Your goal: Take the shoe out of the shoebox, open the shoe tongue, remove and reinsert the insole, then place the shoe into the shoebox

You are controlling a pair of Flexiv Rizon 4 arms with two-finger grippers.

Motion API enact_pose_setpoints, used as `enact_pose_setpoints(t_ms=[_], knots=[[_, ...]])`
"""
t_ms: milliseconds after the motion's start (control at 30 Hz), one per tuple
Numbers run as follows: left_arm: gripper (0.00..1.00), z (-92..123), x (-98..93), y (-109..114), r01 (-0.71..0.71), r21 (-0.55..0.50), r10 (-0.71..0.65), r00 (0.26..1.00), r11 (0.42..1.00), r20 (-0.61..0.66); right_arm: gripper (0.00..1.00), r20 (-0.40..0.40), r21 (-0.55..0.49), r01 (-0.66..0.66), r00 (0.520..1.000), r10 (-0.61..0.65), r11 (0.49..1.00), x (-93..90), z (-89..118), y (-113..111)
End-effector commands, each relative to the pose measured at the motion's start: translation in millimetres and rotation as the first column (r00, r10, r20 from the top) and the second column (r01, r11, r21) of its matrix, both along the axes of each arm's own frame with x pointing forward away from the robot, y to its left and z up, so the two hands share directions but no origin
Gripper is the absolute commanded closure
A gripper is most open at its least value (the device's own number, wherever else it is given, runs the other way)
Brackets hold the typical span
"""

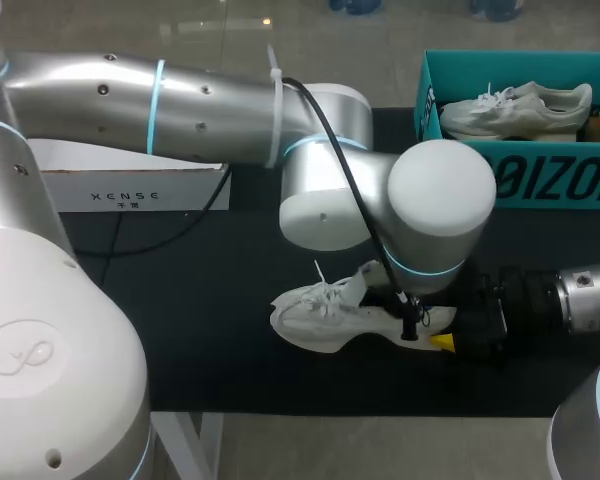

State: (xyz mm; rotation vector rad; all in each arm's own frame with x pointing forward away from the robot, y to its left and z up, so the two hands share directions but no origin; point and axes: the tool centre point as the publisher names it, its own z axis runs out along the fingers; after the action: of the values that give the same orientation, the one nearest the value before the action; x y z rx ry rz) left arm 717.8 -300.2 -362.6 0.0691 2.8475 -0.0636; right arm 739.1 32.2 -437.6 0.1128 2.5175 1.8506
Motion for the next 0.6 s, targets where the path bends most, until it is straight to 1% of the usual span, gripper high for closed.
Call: enact_pose_setpoints(t_ms=[33, 200, 333, 533, 600], knots=[[0.8, -0.8, -0.1, 7.9, 0.001, -0.003, -0.001, 1.0, 1.0, 0.0, 1.0, 0.0, -0.004, 0.002, 1.0, -0.002, 1.0, -1.2, -3.9, 1.7], [0.75, -4.4, 1.2, 9.6, -0.003, 0.002, 0.003, 1.0, 1.0, -0.003, 1.0, 0.0, -0.004, 0.002, 1.0, -0.002, 1.0, -1.2, -3.9, 1.7], [0.76, -7.2, 2.8, 7.6, 0.001, 0.003, -0.001, 1.0, 1.0, -0.009, 1.0, 0.0, -0.004, 0.002, 1.0, -0.002, 1.0, -1.2, -3.9, 1.7], [0.76, -16.4, 11.9, -1.0, 0.016, 0.015, -0.015, 0.999, 1.0, -0.038, 1.0, 0.0, -0.004, 0.002, 1.0, -0.002, 1.0, -1.2, -3.9, 1.7], [0.73, -24.6, 17.5, -4.4, 0.027, 0.028, -0.024, 0.997, 0.999, -0.074, 1.0, 0.0, -0.004, 0.002, 1.0, -0.002, 1.0, -1.2, -3.9, 1.7]])
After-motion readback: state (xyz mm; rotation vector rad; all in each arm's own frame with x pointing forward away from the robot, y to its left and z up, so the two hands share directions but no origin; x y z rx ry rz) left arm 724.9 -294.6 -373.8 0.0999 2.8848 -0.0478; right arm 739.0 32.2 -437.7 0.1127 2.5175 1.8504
